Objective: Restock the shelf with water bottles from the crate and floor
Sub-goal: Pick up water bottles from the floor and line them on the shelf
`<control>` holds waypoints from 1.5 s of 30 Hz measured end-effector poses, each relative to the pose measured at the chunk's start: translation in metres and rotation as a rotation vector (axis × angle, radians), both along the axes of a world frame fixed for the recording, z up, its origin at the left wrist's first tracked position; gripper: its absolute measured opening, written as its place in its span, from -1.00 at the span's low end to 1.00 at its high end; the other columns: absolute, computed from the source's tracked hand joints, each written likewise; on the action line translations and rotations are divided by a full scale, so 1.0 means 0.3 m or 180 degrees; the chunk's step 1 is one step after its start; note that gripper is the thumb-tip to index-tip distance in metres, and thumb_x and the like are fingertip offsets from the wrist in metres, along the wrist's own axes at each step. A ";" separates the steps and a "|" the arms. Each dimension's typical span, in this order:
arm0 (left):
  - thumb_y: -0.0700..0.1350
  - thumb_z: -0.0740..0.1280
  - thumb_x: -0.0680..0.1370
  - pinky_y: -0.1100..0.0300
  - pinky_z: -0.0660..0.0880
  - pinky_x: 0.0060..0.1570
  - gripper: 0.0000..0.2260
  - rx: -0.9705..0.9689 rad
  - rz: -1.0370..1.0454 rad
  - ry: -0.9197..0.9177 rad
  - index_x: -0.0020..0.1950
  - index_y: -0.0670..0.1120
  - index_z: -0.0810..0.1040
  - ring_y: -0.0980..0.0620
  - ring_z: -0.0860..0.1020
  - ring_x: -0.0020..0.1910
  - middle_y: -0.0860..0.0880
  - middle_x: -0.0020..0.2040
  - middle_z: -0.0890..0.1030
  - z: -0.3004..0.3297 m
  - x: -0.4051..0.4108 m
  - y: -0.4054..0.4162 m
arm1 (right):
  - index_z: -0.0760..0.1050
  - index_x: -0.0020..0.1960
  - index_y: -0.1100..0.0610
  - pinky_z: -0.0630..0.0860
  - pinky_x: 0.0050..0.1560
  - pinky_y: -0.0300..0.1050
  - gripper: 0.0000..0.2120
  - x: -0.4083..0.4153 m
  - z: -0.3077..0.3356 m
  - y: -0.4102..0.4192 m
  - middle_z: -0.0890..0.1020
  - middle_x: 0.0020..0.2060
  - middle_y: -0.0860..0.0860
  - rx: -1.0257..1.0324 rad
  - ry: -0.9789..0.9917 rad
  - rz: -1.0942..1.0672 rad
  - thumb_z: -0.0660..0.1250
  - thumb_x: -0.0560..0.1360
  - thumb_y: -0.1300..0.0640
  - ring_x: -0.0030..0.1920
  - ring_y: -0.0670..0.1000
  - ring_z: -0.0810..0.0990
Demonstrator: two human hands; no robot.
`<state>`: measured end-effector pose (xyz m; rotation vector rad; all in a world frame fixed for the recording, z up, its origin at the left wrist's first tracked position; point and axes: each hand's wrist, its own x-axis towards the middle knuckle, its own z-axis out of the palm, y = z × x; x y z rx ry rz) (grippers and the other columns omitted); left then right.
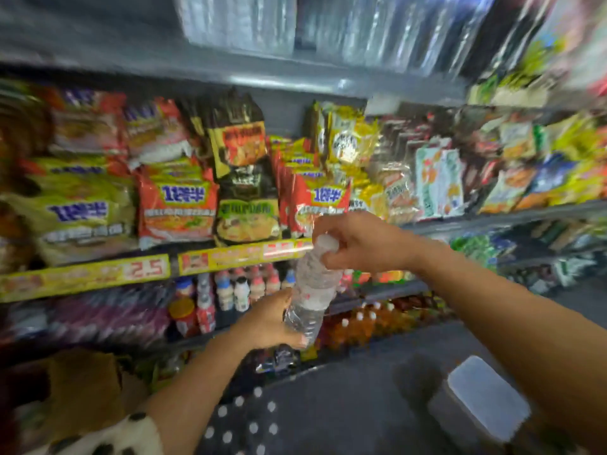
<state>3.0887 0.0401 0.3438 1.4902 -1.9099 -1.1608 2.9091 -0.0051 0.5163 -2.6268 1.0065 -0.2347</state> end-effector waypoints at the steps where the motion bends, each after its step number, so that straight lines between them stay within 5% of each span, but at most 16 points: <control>1: 0.02 0.58 0.27 0.12 0.44 0.25 -0.42 -0.0079 -0.0020 0.0066 0.24 0.11 0.50 0.14 0.53 0.21 0.14 0.20 0.59 0.075 0.006 0.009 | 0.51 -0.07 0.17 0.37 -0.30 -0.18 -0.77 0.013 0.093 0.021 0.55 -0.29 0.04 -0.0006 -0.0089 0.0069 0.39 0.34 0.08 -0.32 -0.06 0.45; 8: 0.17 0.55 0.19 0.09 0.53 0.10 -0.59 -0.0851 0.0374 0.0152 -0.01 0.24 0.55 0.16 0.60 0.07 0.15 0.05 0.65 0.494 0.040 0.095 | 0.50 -0.03 0.22 0.39 -0.35 -0.26 -0.83 0.071 0.500 0.100 0.49 -0.37 -0.12 -0.0076 -0.0629 -0.0084 0.41 0.40 0.28 -0.39 -0.23 0.42; 11: 0.07 0.58 0.27 0.11 0.56 -0.01 -0.66 -0.1153 0.0681 -0.0209 -0.01 0.14 0.59 0.12 0.62 -0.04 0.12 0.00 0.67 0.634 0.064 0.107 | 0.46 0.09 0.15 0.37 -0.36 -0.35 -0.70 0.091 0.598 0.122 0.52 -0.31 -0.13 -0.0174 -0.0686 -0.0445 0.45 0.44 0.09 -0.34 -0.21 0.50; 13: 0.10 0.58 0.25 0.10 0.58 -0.05 -0.65 -0.1271 0.0923 -0.0391 -0.04 0.10 0.60 0.11 0.62 -0.10 0.12 -0.04 0.67 0.713 0.074 0.102 | 0.47 0.02 0.09 0.37 -0.32 -0.26 -0.71 0.106 0.648 0.135 0.53 -0.23 -0.10 -0.0285 -0.0573 -0.0536 0.43 0.44 -0.07 -0.27 -0.09 0.52; 17: 0.18 0.54 0.18 0.08 0.60 -0.13 -0.67 -0.1554 0.1170 -0.0593 -0.14 0.10 0.63 0.14 0.62 -0.21 0.13 -0.18 0.67 0.848 0.074 0.070 | 0.43 -0.13 -0.04 0.36 -0.37 -0.32 -0.81 0.143 0.732 0.131 0.54 -0.25 -0.14 -0.0099 -0.0775 -0.0540 0.44 0.44 -0.04 -0.33 -0.17 0.49; 24: 0.15 0.57 0.25 0.15 0.58 -0.12 -0.71 -0.1769 0.1324 -0.0593 -0.17 0.03 0.62 0.14 0.61 -0.21 0.11 -0.21 0.67 1.086 0.042 -0.091 | 0.49 -0.31 0.12 0.41 -0.51 -0.24 -0.74 0.155 0.942 -0.010 0.58 -0.49 -0.03 -0.0737 -0.1076 -0.0724 0.47 0.41 -0.01 -0.52 -0.05 0.52; 28: 0.19 0.57 0.27 0.21 0.42 -0.32 -0.62 -0.1999 0.1610 -0.0849 -0.14 -0.02 0.55 0.10 0.54 -0.26 0.06 -0.25 0.57 1.210 0.004 -0.221 | 0.59 -0.28 0.21 0.51 -0.50 -0.17 -0.70 0.146 1.047 -0.179 0.63 -0.47 0.04 -0.0949 -0.1237 -0.0769 0.50 0.32 -0.04 -0.54 -0.02 0.57; 36: 0.21 0.55 0.28 0.03 0.57 -0.17 -0.54 -0.2231 0.2122 -0.0917 -0.12 -0.14 0.58 0.00 0.59 -0.24 -0.07 -0.22 0.64 1.284 -0.061 -0.497 | 0.57 -0.30 0.17 0.46 -0.50 -0.20 -0.77 0.133 1.145 -0.548 0.62 -0.45 0.05 -0.0792 -0.1397 -0.0604 0.47 0.38 0.02 -0.50 0.02 0.58; 45: 0.07 0.53 0.39 0.15 0.40 -0.28 -0.66 -0.2077 0.2589 -0.1597 -0.19 -0.09 0.43 0.00 0.50 -0.25 0.00 -0.28 0.49 1.244 -0.063 -0.674 | 0.51 -0.40 0.18 0.50 -0.47 -0.21 -0.72 0.210 1.086 -0.812 0.54 -0.64 -0.02 -0.0579 -0.1194 -0.0357 0.47 0.35 0.04 -0.53 0.01 0.56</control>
